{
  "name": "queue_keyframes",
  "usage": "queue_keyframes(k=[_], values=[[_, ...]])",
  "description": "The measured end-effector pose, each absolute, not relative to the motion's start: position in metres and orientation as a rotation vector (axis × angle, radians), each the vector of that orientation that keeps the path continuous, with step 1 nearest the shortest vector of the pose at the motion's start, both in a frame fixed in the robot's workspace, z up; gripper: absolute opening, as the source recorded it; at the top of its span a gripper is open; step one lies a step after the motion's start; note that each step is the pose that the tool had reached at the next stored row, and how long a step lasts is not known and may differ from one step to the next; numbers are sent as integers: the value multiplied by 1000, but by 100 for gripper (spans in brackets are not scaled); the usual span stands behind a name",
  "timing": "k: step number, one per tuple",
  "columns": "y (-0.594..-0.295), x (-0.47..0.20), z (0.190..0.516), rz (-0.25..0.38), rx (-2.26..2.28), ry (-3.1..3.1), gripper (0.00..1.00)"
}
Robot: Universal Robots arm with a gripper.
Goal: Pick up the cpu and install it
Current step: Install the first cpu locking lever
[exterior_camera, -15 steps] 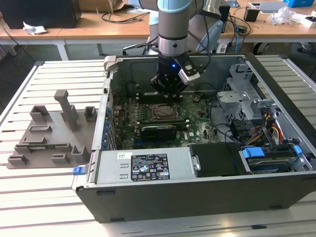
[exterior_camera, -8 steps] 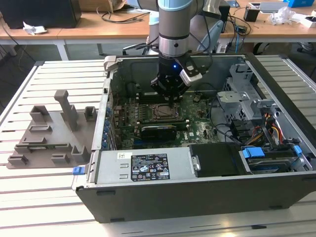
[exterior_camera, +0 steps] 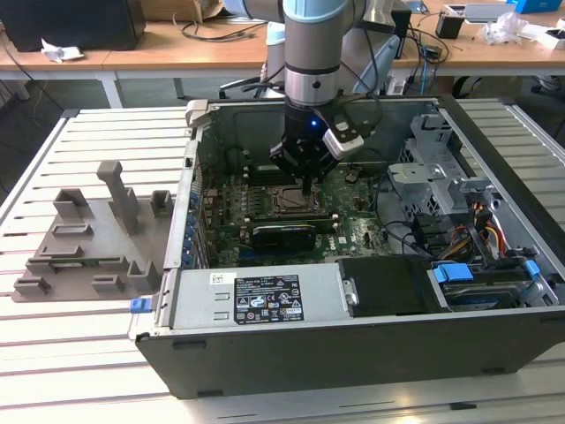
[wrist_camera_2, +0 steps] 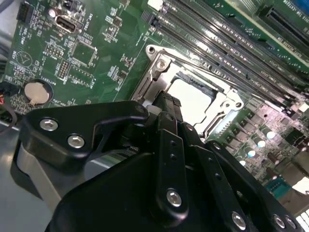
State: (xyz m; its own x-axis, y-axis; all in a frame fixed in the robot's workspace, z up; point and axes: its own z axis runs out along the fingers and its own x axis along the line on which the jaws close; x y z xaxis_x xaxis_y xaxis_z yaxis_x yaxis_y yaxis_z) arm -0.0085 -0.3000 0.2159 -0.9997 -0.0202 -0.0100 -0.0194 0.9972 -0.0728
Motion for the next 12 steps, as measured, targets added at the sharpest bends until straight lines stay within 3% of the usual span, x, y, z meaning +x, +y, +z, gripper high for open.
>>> queue_keyframes(k=[12], values=[[-300,-8,234,-114,-31,3129,11]])
